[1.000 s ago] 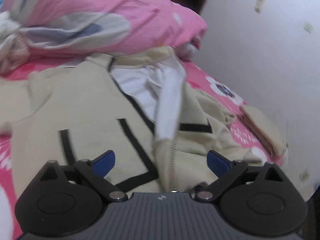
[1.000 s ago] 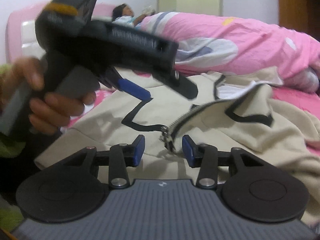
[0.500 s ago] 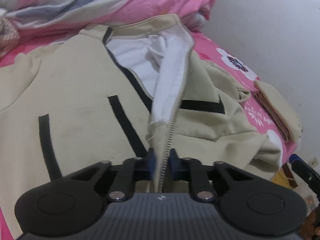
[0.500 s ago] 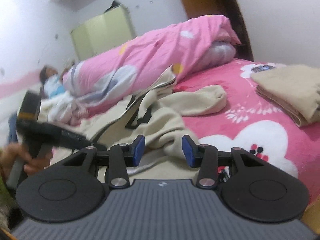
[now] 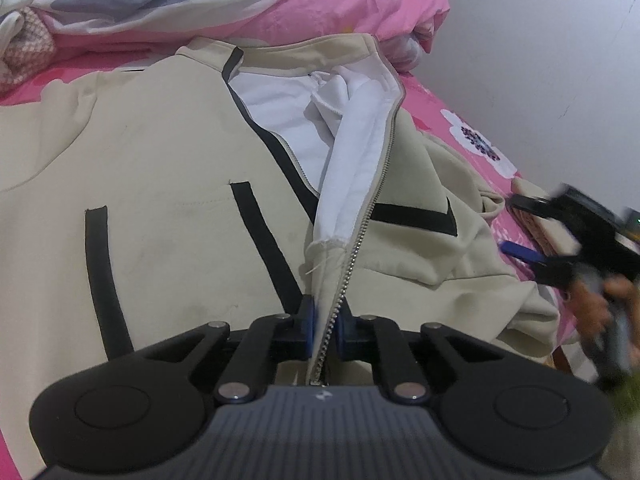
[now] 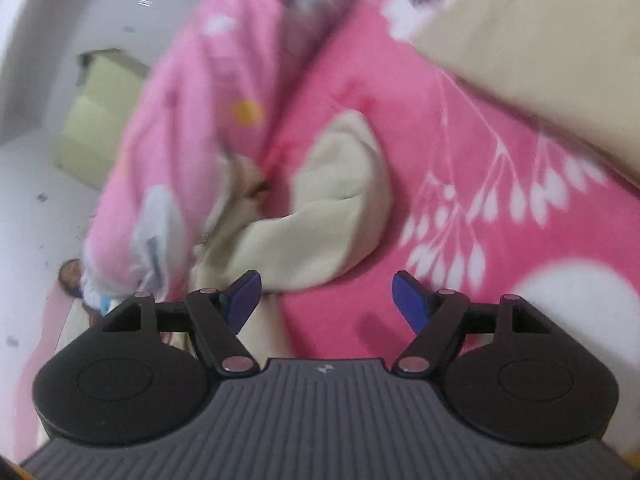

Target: Fold clothes

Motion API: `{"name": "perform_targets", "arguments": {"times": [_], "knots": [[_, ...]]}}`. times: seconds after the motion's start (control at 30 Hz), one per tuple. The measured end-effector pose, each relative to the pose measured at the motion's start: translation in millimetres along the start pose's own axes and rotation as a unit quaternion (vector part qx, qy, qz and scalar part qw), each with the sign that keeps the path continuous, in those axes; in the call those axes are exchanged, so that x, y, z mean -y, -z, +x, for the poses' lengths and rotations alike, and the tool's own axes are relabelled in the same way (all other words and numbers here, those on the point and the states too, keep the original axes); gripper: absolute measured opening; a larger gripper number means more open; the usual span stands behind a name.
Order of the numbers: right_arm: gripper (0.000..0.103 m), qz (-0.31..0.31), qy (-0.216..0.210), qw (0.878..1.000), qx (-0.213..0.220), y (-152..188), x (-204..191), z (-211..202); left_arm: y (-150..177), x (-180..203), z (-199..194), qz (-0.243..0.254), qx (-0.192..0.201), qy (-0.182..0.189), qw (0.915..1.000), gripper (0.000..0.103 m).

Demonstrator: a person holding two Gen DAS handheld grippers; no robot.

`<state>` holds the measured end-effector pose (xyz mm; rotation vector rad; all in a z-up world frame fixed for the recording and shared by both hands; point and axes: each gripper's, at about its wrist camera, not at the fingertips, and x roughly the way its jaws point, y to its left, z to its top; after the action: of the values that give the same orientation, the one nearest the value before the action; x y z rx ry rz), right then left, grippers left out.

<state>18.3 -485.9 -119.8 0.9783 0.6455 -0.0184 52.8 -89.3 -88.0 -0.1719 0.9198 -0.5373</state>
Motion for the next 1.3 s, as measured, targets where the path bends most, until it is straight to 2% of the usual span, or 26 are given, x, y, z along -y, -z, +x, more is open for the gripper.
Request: {"name": "perform_targets", "arguments": {"times": [0.07,0.1,0.13,0.2,0.23,0.37,0.53,0.77,0.9,0.93,1.0,1.1,1.17,1.23,1.3], "knots": [[0.073,-0.017,0.004,1.0,-0.015,-11,-3,25,1,-3,0,-0.006,0.002,0.005,1.0,0.011],[0.065,-0.036,0.009,0.999,-0.014,-15,-10,34,1,-5,0,-0.009,0.003,0.007,0.9999,0.011],[0.043,-0.056,0.015,0.998,-0.013,-16,-18,40,2,-7,0,-0.013,0.004,0.01,0.9999,0.011],[0.017,-0.091,0.023,0.996,-0.013,-20,-31,51,3,-11,0,-0.021,0.006,0.016,0.9996,0.01],[0.014,-0.1,0.024,0.995,-0.01,-25,-37,55,3,-14,0,-0.025,0.007,0.019,0.9995,0.01],[0.011,-0.133,0.025,0.99,0.026,-55,-62,52,5,-20,0,-0.036,0.012,0.034,0.9987,0.01],[0.009,-0.202,0.065,0.974,0.082,-110,-107,49,3,-26,2,-0.046,0.011,0.051,0.9976,0.01],[0.009,-0.291,0.136,0.934,0.156,-168,-160,59,4,-31,4,-0.046,0.015,0.064,0.9968,0.01],[0.005,-0.337,0.199,0.903,0.178,-178,-156,78,4,-33,5,-0.046,0.015,0.068,0.9965,0.01],[0.004,-0.335,0.213,0.9,0.179,-180,-150,84,4,-34,5,-0.045,0.014,0.069,0.9965,0.01],[0.005,-0.311,0.232,0.906,0.168,-183,-130,95,3,-34,5,-0.045,0.014,0.07,0.9964,0.01],[0.01,-0.283,0.254,0.916,0.129,-178,-99,111,2,-34,5,-0.041,0.013,0.068,0.9967,0.011],[0.021,-0.287,0.271,0.914,0.094,-170,-87,114,2,-33,4,-0.039,0.012,0.066,0.9969,0.012],[0.046,-0.295,0.278,0.911,0.082,-160,-85,104,3,-32,3,-0.038,0.012,0.064,0.9971,0.012],[0.06,-0.298,0.271,0.911,0.088,-147,-86,81,3,-31,2,-0.035,0.011,0.06,0.9975,0.013]]}}
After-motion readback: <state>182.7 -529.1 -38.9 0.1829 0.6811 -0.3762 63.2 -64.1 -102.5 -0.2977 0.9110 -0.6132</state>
